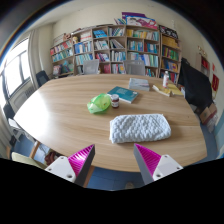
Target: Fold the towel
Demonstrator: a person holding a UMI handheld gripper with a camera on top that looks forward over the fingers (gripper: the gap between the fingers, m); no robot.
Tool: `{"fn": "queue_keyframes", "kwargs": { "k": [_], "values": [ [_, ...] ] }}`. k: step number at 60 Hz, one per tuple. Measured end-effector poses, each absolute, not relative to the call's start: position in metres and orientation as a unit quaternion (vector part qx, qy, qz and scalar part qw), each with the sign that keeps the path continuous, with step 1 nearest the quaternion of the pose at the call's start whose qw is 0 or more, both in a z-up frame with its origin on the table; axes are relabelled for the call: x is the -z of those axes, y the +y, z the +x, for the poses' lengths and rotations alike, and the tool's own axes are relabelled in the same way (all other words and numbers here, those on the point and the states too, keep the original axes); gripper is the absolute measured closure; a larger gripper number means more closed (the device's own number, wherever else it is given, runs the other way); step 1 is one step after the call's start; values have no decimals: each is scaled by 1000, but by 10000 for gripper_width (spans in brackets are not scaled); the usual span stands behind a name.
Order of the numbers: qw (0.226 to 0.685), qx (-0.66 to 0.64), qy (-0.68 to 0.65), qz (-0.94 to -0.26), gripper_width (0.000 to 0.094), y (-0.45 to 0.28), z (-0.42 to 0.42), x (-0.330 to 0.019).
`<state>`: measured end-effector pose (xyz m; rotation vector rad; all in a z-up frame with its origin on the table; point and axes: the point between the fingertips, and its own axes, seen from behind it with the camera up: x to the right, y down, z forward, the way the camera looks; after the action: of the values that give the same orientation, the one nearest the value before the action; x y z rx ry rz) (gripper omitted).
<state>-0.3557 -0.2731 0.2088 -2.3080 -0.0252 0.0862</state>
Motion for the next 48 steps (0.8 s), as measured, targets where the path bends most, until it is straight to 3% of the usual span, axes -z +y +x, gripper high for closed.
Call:
{"fn": "queue_keyframes", "kwargs": {
  "k": [12,25,31,36,37,38,39,40,43,48],
  "values": [
    [415,-46,-30,-908,125,-227,-369,-184],
    [413,-26,-68,-908,157,-130,-374,-93],
    [383,-27,-88,-919,197,-106,-380,-41],
    [323,-32,-98,-941,359,-113,-380,10],
    [307,-26,-104,-946,348,-115,-375,24],
    [301,-18,-118,-946,435,-117,-369,28],
    [335,-15,-119,-935,470,-107,-371,15],
    [328,-2,-129,-936,629,-107,-364,21],
    [325,8,-137,-936,831,-93,-354,24],
    [330,-18,-127,-935,894,-105,-357,15]
  ]
}}
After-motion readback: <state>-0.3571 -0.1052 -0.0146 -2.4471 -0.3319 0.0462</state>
